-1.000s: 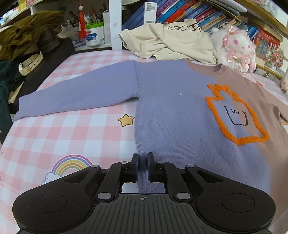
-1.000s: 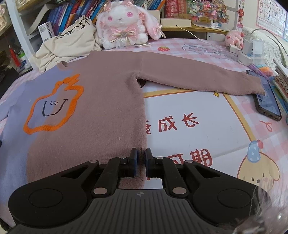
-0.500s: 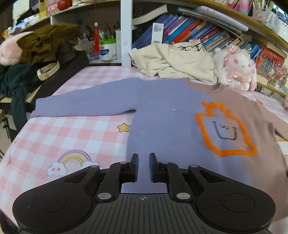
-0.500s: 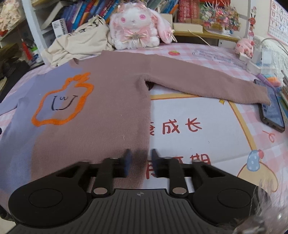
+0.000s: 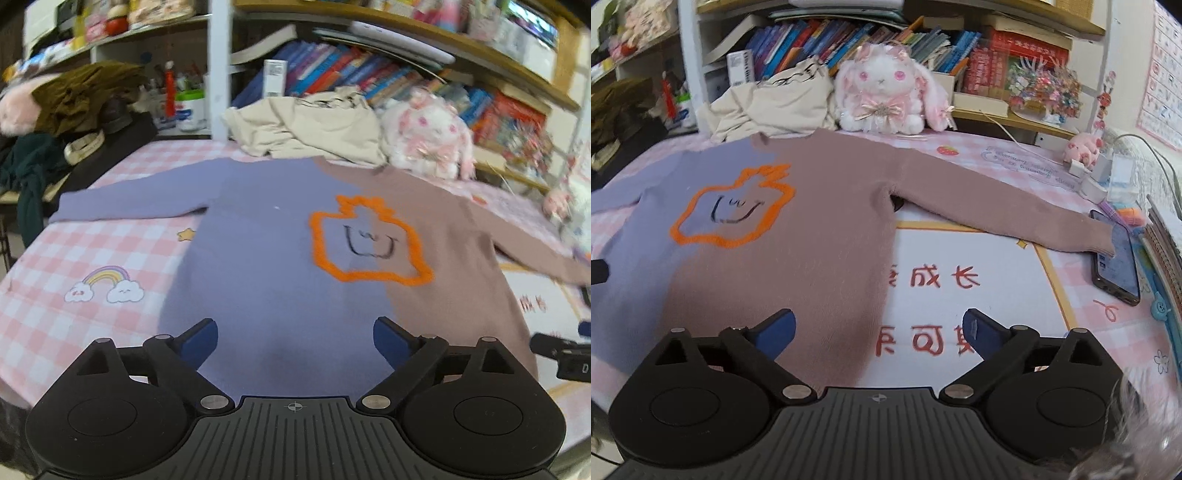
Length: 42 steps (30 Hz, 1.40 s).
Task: Fold clothes
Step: 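Open both grippers and pull back from the flattened sweater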
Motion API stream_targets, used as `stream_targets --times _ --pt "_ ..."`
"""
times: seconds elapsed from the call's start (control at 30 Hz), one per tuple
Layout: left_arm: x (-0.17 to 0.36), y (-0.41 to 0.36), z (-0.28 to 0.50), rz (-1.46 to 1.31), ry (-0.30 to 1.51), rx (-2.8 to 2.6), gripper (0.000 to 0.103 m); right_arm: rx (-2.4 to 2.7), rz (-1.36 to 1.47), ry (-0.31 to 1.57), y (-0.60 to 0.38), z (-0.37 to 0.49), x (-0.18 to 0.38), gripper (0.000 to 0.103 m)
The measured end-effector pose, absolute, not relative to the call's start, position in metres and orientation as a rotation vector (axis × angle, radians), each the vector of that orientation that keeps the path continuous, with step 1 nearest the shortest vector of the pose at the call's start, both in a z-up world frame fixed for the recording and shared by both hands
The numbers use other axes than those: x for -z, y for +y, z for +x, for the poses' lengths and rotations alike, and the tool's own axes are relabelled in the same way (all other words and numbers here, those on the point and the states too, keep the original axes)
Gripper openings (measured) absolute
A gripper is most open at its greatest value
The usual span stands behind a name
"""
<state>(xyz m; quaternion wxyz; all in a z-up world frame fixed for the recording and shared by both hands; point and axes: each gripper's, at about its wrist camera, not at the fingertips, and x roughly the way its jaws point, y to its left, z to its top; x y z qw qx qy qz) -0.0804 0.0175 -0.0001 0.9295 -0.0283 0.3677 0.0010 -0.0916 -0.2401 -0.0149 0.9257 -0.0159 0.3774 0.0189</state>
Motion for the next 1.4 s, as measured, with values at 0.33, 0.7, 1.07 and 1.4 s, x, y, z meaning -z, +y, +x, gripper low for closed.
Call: stream_targets --times 0.33,0.7,1.07,1.4 --pt "0.006 0.019 -0.070 0.053 0.778 0.121 0.095 0.015 -0.026 0.781 -0.229 -0.102 0.015 0.101" --pt "0.012 0.043 -0.051 0.138 0.798 0.285 0.095 0.158 0.025 0.800 -0.178 -0.112 0.013 0.103" --pt "0.017 0.104 -0.036 0.163 0.804 0.385 0.095 0.229 0.036 0.803 -0.105 -0.118 0.017 0.103" --pt "0.022 0.159 -0.025 0.099 0.813 0.340 0.095 0.186 -0.002 0.818 -0.054 -0.107 0.020 0.103"
